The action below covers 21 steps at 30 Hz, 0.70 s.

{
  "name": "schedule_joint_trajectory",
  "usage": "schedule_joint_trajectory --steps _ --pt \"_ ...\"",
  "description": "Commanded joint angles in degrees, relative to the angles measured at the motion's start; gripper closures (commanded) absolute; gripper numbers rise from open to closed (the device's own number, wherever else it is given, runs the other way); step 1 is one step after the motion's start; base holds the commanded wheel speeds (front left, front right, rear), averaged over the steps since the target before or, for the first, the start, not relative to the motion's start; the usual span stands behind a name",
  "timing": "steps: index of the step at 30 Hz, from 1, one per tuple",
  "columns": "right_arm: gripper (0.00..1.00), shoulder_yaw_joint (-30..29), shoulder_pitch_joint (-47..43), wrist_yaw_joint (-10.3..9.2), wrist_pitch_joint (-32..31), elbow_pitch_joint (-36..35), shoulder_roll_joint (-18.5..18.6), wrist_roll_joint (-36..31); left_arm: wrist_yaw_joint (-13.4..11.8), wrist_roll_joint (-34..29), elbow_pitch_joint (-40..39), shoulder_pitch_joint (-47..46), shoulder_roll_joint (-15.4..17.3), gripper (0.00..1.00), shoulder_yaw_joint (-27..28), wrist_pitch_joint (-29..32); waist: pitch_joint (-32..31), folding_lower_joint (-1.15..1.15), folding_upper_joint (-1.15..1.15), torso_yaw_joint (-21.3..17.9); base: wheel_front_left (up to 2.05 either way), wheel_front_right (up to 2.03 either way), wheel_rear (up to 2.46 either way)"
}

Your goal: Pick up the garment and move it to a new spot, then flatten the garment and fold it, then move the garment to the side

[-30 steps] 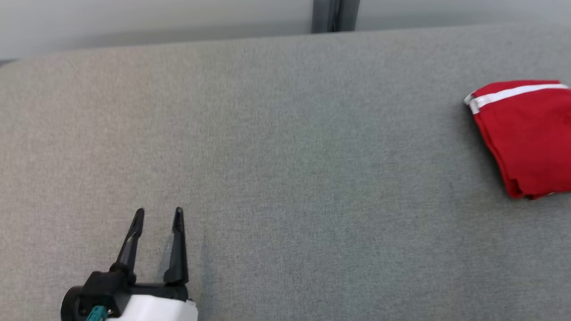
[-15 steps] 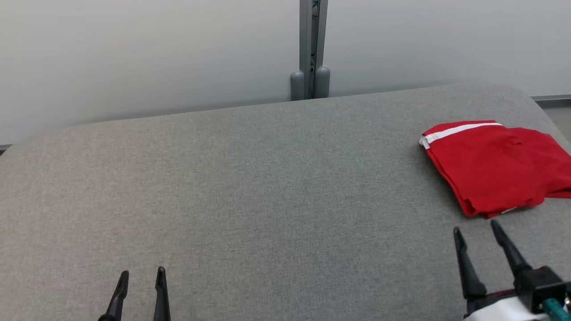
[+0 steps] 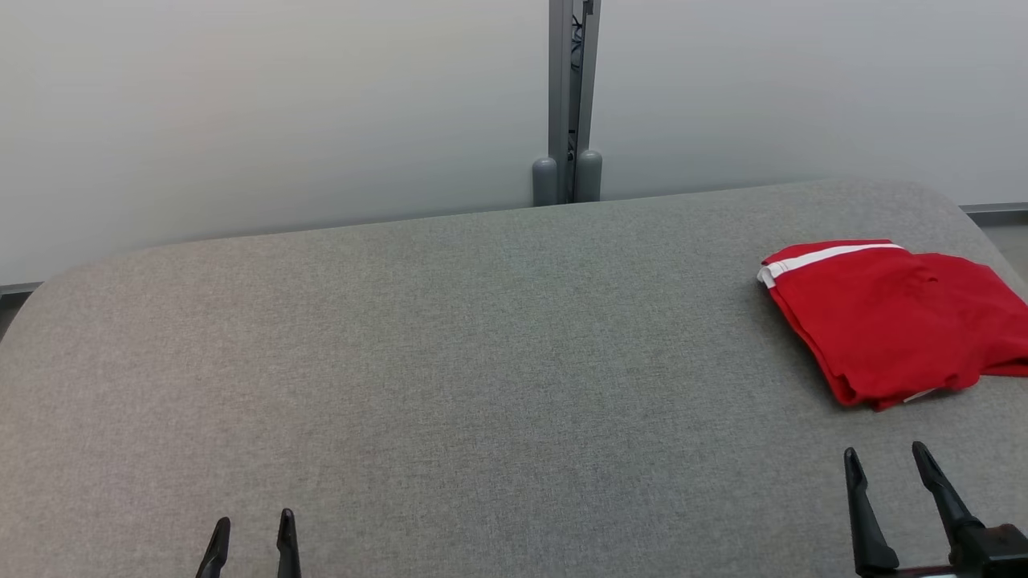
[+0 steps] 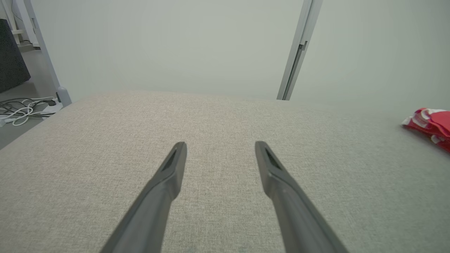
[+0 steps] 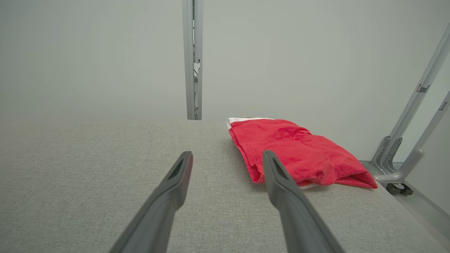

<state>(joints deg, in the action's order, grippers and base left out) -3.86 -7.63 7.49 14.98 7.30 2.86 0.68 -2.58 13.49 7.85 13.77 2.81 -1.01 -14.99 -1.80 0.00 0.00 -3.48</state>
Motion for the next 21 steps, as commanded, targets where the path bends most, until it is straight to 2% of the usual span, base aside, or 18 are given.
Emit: schedule_joint_trajectory --steps 1,21 --pt "0.0 -0.5 0.1 0.01 0.3 0.2 0.2 0.5 -0.1 0.1 0.1 0.5 0.2 0.0 0.1 -0.3 -0.1 0.0 0.0 0.1 0.0 0.0 0.0" --pt "0.0 -1.7 1.2 0.01 0.3 1.7 0.2 0.3 0.3 0.1 -0.4 0.3 0.2 0.0 0.4 -0.3 0.0 0.0 0.0 0.8 0.0 0.0 0.0"
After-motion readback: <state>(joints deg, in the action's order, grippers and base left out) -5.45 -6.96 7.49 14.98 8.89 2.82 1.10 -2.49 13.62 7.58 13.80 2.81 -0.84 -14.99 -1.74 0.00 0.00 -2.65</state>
